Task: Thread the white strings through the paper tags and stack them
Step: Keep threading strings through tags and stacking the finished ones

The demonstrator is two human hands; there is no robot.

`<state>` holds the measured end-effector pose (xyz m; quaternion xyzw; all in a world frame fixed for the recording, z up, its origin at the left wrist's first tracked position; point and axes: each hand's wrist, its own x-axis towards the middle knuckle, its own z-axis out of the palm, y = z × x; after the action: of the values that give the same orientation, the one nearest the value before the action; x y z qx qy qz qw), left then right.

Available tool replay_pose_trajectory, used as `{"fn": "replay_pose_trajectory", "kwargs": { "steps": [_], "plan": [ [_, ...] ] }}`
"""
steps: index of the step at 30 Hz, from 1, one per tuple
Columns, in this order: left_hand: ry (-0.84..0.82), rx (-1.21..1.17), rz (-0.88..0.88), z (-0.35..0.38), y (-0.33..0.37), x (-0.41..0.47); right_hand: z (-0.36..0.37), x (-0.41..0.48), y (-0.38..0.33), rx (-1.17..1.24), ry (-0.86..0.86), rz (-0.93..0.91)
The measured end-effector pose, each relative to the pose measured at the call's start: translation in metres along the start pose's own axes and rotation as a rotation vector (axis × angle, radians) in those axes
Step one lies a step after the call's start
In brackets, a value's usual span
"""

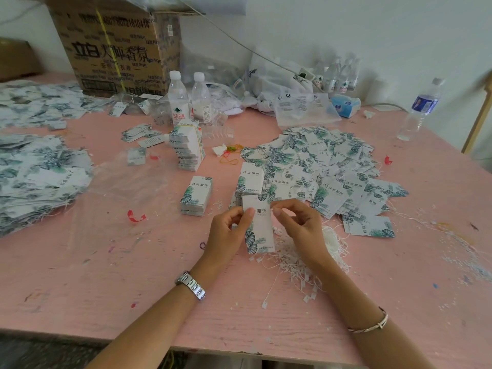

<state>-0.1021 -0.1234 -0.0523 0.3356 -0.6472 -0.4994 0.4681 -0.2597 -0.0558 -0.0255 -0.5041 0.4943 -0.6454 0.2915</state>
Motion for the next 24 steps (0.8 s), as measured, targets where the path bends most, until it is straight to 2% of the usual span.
{"fn": "replay_pose_trajectory", "kwargs": {
  "steps": [5, 14, 24],
  "plan": [
    [-0.068, -0.014, 0.012, 0.0018, 0.0044, -0.0019, -0.0046, 0.0058, 0.0034, 0.097, 0.07, 0.139],
    [-0.145, 0.019, 0.023, 0.0021, 0.0065, -0.0052, -0.0013, 0.0026, 0.0012, 0.211, -0.094, 0.203],
    [-0.179, 0.03, 0.02, 0.0022, 0.0094, -0.0081, -0.0016, 0.0029, 0.002, 0.272, -0.105, 0.246]
  ]
}}
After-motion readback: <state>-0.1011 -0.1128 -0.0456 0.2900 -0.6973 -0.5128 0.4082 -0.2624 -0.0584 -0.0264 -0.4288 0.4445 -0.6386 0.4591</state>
